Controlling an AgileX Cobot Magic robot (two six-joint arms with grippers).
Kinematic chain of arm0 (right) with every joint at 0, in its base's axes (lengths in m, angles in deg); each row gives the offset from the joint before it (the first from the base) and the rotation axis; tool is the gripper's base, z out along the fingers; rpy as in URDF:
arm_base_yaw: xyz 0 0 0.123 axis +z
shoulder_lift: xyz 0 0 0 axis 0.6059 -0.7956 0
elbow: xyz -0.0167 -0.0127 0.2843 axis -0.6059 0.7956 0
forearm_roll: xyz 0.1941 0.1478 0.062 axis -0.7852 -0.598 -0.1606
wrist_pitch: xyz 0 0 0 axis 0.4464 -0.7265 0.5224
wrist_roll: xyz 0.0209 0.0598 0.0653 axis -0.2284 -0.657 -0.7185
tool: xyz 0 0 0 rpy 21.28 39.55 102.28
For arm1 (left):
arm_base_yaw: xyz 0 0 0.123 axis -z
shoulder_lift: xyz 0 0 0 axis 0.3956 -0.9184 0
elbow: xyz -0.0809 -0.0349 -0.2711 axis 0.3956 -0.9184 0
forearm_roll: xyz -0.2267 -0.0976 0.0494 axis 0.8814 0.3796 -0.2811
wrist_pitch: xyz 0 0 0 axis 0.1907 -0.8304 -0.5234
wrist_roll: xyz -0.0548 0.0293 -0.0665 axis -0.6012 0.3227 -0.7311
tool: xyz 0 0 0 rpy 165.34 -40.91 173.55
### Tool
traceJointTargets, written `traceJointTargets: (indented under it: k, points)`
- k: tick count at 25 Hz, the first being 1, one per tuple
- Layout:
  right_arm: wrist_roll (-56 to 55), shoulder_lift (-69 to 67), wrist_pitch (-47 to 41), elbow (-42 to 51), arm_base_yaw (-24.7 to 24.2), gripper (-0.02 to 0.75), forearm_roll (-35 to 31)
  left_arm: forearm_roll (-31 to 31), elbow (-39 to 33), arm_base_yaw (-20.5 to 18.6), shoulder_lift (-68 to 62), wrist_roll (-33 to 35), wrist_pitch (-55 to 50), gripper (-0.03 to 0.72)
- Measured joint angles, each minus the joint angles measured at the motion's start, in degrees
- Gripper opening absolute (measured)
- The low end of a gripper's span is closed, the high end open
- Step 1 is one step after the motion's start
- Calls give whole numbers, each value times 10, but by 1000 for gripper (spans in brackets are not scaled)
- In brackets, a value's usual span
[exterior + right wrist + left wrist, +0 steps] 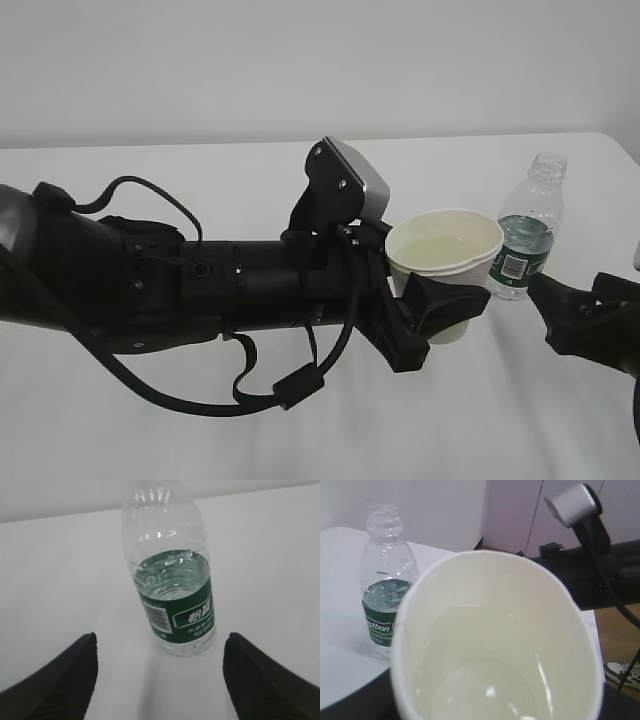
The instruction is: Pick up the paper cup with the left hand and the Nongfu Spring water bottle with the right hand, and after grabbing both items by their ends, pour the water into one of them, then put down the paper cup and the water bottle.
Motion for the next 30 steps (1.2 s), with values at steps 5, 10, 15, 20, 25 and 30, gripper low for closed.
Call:
traceJointTargets:
  k: [5, 10, 15, 20, 25, 30]
  points:
    - [-9, 79, 0, 54, 0, 594, 24, 3, 0, 0, 0, 0, 5, 450]
    - [8, 177, 0, 97, 0, 593, 56, 4, 0, -7, 0, 0, 5, 450]
    - [13, 254, -8, 101, 0, 594, 73, 4, 0, -28, 0, 0, 5, 450]
    - [14, 279, -40, 101, 0, 594, 74, 3, 0, -46, 0, 0, 6, 450]
    - [15, 279, -63, 101, 0, 593, 74, 3, 0, -61, 0, 0, 5, 450]
    - [19, 279, -64, 101, 0, 593, 74, 3, 0, -86, 0, 0, 1, 450]
